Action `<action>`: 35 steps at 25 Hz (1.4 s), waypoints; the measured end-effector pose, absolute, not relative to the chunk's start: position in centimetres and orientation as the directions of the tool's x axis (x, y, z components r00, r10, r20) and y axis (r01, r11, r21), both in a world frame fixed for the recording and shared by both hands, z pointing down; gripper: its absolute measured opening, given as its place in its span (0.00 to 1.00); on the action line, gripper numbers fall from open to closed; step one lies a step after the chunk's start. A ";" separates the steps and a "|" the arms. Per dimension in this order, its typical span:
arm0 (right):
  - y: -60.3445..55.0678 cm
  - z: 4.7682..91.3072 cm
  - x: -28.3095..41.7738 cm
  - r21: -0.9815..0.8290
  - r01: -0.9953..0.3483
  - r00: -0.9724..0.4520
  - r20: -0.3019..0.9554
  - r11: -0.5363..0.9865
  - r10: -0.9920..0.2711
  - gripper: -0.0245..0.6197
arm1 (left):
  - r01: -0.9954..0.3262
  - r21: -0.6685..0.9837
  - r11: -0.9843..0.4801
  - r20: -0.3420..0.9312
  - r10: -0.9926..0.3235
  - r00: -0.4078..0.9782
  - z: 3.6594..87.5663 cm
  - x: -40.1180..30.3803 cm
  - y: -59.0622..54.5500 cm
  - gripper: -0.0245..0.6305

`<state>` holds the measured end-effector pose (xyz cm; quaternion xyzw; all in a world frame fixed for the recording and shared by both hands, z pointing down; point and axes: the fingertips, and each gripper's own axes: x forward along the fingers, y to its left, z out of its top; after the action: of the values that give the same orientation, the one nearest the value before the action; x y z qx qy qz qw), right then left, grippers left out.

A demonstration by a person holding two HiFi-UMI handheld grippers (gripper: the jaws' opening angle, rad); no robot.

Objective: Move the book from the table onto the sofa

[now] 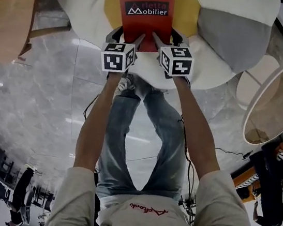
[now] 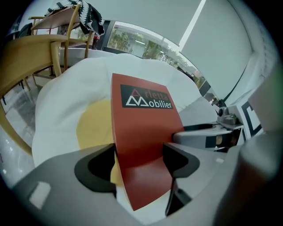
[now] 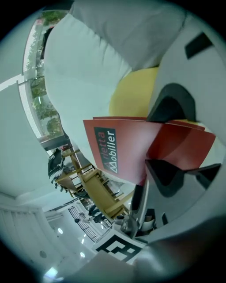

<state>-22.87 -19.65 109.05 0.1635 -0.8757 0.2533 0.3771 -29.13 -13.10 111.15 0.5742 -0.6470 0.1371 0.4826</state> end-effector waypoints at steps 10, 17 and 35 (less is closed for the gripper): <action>-22.2 114.3 -24.3 -0.335 -0.501 -0.664 0.740 0.798 -0.106 0.46 | -0.815 0.473 0.334 0.741 -0.652 0.162 116.4 -30.4 -15.5 0.56; -21.8 114.3 -25.4 -0.298 -0.491 -0.667 0.733 0.819 -0.134 0.46 | -0.839 0.448 0.309 0.749 -0.643 0.163 116.6 -31.9 -14.9 0.56; -17.5 88.2 -23.8 -0.234 -0.424 -0.755 0.625 0.875 -0.199 0.05 | -0.893 0.359 0.271 0.651 -0.758 0.031 90.3 -31.9 -10.5 0.05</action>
<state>-23.77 -17.47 88.21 0.1694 -0.9186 0.1838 0.3062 -31.92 -10.48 90.32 0.5976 -0.6908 0.0847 0.3981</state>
